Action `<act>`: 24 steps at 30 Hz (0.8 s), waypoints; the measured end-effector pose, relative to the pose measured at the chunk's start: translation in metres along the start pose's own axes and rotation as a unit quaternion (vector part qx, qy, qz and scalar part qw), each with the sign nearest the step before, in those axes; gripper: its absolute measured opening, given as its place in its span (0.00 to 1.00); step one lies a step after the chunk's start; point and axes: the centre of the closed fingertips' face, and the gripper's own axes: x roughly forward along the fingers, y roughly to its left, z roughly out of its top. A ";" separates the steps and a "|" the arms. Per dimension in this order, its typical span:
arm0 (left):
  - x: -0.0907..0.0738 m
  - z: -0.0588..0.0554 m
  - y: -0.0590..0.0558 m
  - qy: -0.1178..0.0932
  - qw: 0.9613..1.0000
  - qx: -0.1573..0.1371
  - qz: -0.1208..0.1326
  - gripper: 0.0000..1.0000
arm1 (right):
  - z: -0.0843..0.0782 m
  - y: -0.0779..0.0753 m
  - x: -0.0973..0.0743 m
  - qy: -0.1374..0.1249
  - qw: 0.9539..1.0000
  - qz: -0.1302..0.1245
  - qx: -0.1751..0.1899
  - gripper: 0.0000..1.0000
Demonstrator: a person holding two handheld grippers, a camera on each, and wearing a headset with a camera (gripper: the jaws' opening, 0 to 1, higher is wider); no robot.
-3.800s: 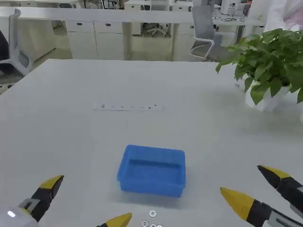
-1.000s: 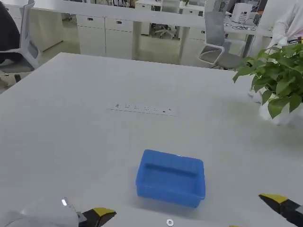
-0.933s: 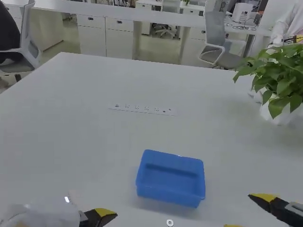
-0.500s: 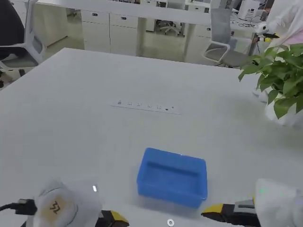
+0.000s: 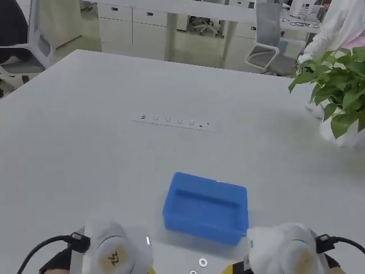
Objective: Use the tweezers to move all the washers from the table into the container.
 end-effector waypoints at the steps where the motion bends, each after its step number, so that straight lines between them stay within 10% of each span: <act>1: 0.001 0.000 -0.001 0.002 1.000 0.004 -0.001 0.13 | -0.001 0.001 0.002 0.004 1.000 0.002 -0.004 0.15; 14: 0.015 -0.009 -0.003 0.046 0.996 0.075 -0.013 0.03 | -0.008 -0.002 0.015 0.041 0.998 -0.004 -0.049 0.12; 24: 0.005 -0.001 -0.007 0.039 0.992 0.118 -0.010 0.00 | -0.009 -0.003 0.016 0.037 0.998 -0.009 -0.050 0.07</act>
